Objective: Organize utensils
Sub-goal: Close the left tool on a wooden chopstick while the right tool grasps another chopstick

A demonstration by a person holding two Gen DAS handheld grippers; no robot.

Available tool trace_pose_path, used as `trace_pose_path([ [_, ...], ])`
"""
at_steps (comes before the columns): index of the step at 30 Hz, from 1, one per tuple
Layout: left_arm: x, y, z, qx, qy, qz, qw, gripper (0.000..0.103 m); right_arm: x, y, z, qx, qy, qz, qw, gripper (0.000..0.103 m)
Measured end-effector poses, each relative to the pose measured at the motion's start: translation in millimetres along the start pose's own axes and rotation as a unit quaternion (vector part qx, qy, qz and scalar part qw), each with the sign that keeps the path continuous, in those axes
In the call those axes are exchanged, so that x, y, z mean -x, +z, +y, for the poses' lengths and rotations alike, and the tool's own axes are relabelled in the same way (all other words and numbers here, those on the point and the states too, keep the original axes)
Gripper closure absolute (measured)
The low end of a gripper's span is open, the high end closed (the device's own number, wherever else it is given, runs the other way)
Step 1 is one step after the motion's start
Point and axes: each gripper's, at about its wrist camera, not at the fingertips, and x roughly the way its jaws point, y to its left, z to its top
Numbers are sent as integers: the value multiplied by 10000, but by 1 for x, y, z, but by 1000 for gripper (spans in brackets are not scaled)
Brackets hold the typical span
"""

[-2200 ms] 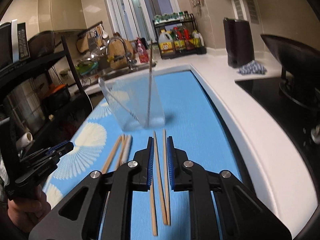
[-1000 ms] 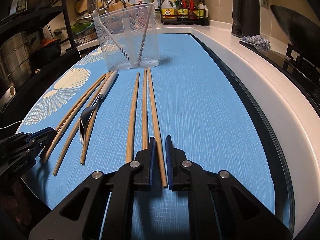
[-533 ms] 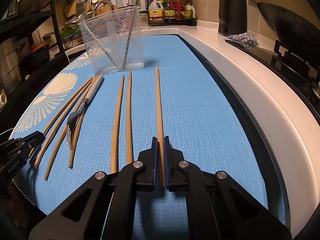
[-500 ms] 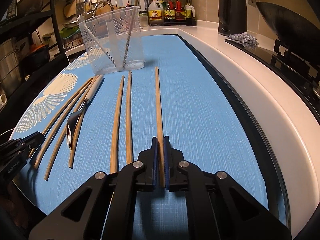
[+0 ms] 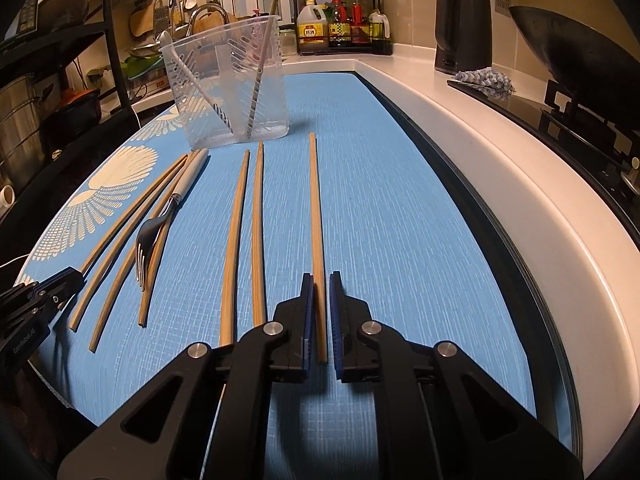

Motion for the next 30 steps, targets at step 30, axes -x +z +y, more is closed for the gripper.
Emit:
trace_pose_path([
  [30, -3, 4, 6, 98, 128, -81, 9998, 97, 0, -4, -2, -181, -41, -84, 9998, 97],
])
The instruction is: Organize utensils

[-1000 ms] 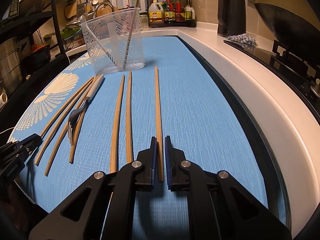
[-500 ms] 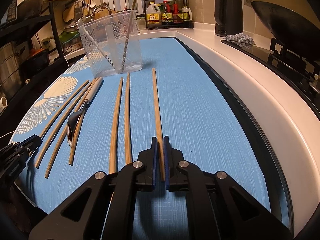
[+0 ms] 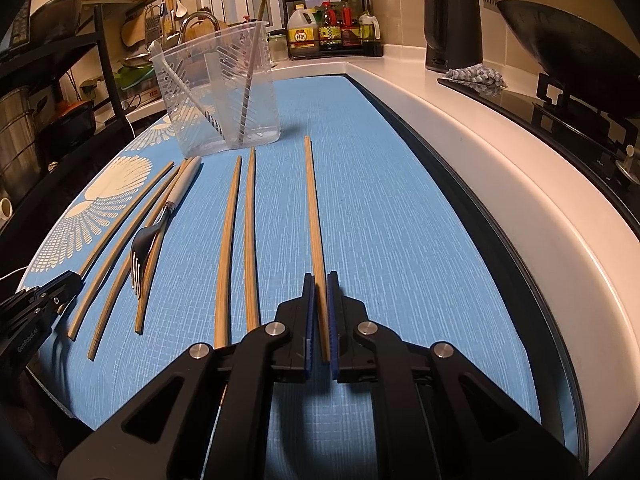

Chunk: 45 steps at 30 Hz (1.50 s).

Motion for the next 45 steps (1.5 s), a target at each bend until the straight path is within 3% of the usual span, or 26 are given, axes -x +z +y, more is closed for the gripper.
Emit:
trace_pose_path([
  [22, -1, 3, -3, -27, 5, -21, 10000, 97, 4, 2, 1, -29, 64, -25, 10000, 98],
  [45, 37, 25, -4, -94, -159, -679, 9975, 97, 55, 29, 1, 78, 123, -576, 9982, 98],
])
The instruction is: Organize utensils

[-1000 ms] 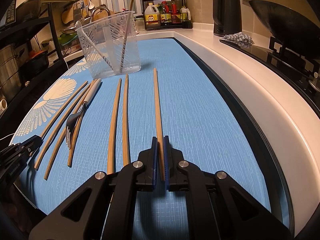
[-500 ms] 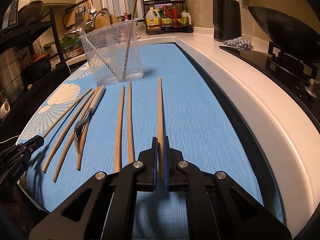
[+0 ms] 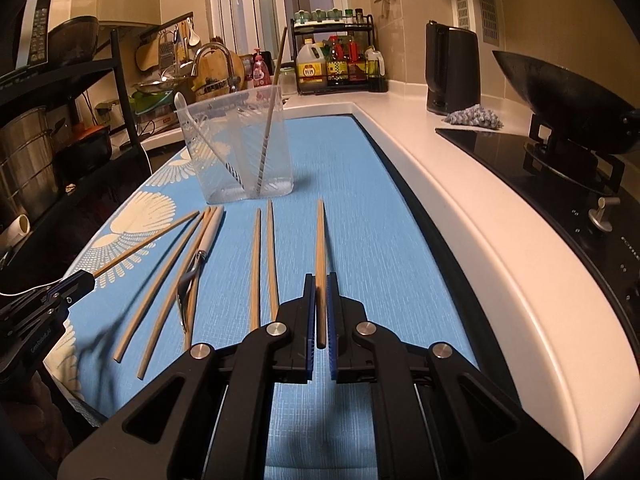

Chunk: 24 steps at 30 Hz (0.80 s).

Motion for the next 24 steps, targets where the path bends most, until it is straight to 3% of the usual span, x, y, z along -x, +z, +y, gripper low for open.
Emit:
trace_pose_path([
  [14, 20, 44, 14, 144, -69, -448, 9989, 97, 37, 47, 7, 169, 89, -572, 9982, 98],
  [24, 25, 98, 25, 70, -132, -682, 9976, 97, 48, 100, 14, 230, 229, -863, 9957, 98],
])
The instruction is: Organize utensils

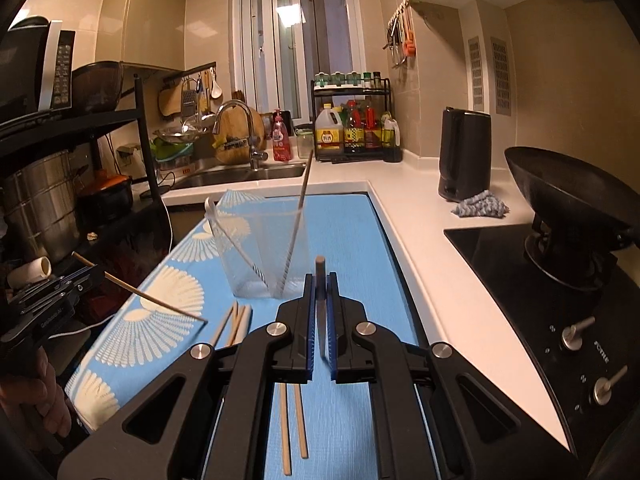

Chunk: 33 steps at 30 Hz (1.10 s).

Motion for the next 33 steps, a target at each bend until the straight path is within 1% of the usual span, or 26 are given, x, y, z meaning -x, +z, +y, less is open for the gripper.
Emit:
trace_pose_path([
  [3, -3, 17, 1, -22, 48, 88, 9999, 97, -3, 14, 1, 27, 20, -7, 10000, 98],
  [7, -7, 35, 3, 96, 39, 287, 9995, 97, -4, 31, 3, 23, 59, -13, 10000, 98],
  [15, -9, 66, 2, 119, -173, 598, 9980, 97, -10, 51, 7, -20, 159, 95, 9998, 98],
  [21, -11, 86, 3, 164, -329, 753, 9965, 97, -13, 70, 14, -19, 344, 116, 9993, 98],
  [24, -12, 97, 1, 118, -386, 749, 9964, 97, -13, 84, 18, 34, 449, 83, 9990, 98],
  [26, -13, 106, -1, 95, -437, 749, 9962, 97, -14, 95, 18, -52, 584, 97, 9982, 98],
  [30, -16, 130, -3, 46, -573, 711, 9958, 97, -12, 123, 20, -36, 707, -62, 9975, 98],
  [33, -17, 153, -8, -10, -617, 531, 9967, 97, -15, 147, 21, -56, 864, -172, 9961, 98],
])
